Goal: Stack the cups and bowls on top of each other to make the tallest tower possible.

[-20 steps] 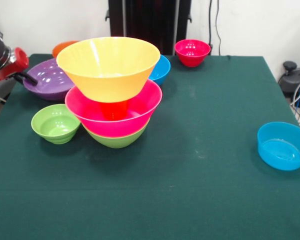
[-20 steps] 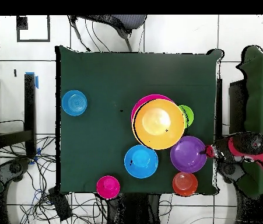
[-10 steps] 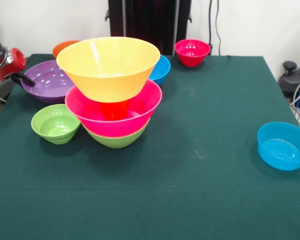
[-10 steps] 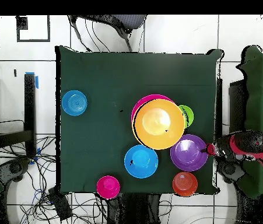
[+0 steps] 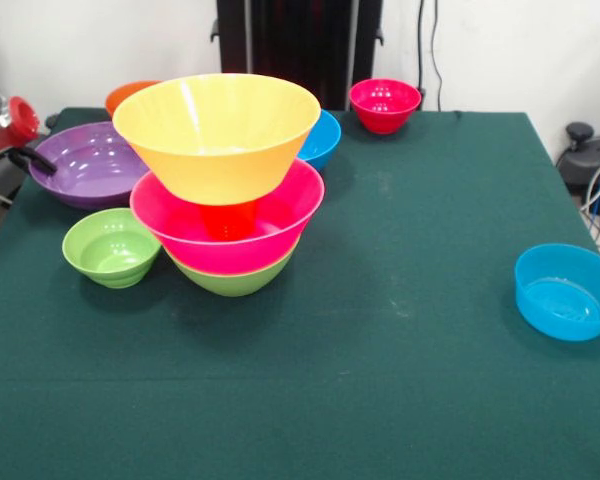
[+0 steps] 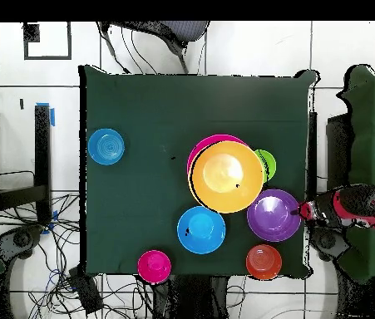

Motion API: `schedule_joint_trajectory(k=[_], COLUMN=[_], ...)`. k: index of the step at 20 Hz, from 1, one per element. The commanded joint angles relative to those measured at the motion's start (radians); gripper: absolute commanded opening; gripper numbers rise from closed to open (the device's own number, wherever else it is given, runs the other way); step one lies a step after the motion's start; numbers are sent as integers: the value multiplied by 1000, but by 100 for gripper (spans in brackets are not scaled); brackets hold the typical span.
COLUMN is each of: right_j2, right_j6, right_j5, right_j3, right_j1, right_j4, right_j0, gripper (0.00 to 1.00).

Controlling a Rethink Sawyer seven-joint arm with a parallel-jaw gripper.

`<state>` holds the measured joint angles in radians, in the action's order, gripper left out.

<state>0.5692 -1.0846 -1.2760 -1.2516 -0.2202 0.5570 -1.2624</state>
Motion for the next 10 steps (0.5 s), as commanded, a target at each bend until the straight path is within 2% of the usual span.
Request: schedule_joint_trajectory(k=[1, 10], right_j2=[58, 95], right_j6=[363, 379], right_j5=[-129, -268], right_j3=[105, 155], right_j1=[9, 1], right_j4=[26, -9], right_j0=[29, 29], gripper=[0, 0])
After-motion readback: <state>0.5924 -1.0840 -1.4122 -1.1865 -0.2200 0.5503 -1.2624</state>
